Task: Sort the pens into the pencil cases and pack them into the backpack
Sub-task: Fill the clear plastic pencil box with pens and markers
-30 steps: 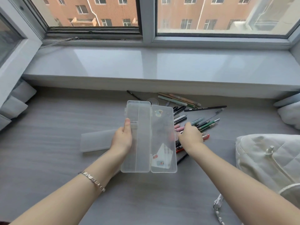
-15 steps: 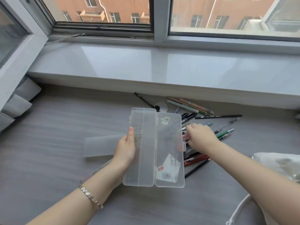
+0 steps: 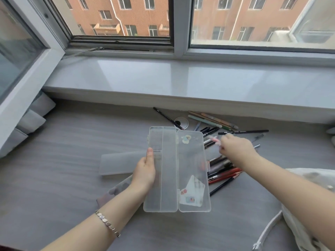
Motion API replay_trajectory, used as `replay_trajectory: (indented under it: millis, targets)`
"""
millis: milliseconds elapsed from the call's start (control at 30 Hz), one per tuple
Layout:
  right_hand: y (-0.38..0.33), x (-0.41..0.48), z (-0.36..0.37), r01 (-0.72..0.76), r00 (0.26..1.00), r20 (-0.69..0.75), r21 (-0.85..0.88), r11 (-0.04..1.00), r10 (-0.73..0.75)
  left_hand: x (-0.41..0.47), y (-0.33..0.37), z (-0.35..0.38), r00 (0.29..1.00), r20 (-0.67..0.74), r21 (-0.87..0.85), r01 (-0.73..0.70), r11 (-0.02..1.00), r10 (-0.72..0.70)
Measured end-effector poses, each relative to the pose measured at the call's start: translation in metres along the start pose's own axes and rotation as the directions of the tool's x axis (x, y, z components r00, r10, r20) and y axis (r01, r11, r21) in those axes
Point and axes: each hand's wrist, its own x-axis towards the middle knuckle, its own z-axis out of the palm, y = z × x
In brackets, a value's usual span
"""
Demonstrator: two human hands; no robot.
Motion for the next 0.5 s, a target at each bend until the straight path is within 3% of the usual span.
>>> replay_trajectory:
  millis: [67,133,167,300,500]
  targets:
    - [0.003,-0.016,-0.014,-0.175,0.98,-0.022,0.369,0.913,0.197,-0.005,-0.001,0.003,1.0,0.014,-0.007,0.018,1.0,-0.018]
    - [-0.012,-0.03,-0.033,-0.153,0.964,-0.068,0.653,0.742,0.259,-0.01,0.0,0.009,0.999,0.051,-0.005,0.014,1.0,-0.013]
    - [-0.023,-0.038,-0.043,-0.142,0.963,-0.058,0.717,0.683,0.262,-0.016,0.003,0.013,0.997,0.074,0.013,0.011,1.0,-0.012]
    - [-0.072,-0.067,-0.058,-0.156,0.979,0.041,0.775,0.612,0.197,-0.043,0.012,0.028,0.985,0.174,0.135,-0.038,0.99,0.014]
    - [-0.101,-0.077,-0.045,-0.277,0.957,0.124,0.658,0.7,0.263,-0.074,0.003,0.043,0.968,0.224,0.151,-0.146,0.978,0.11]
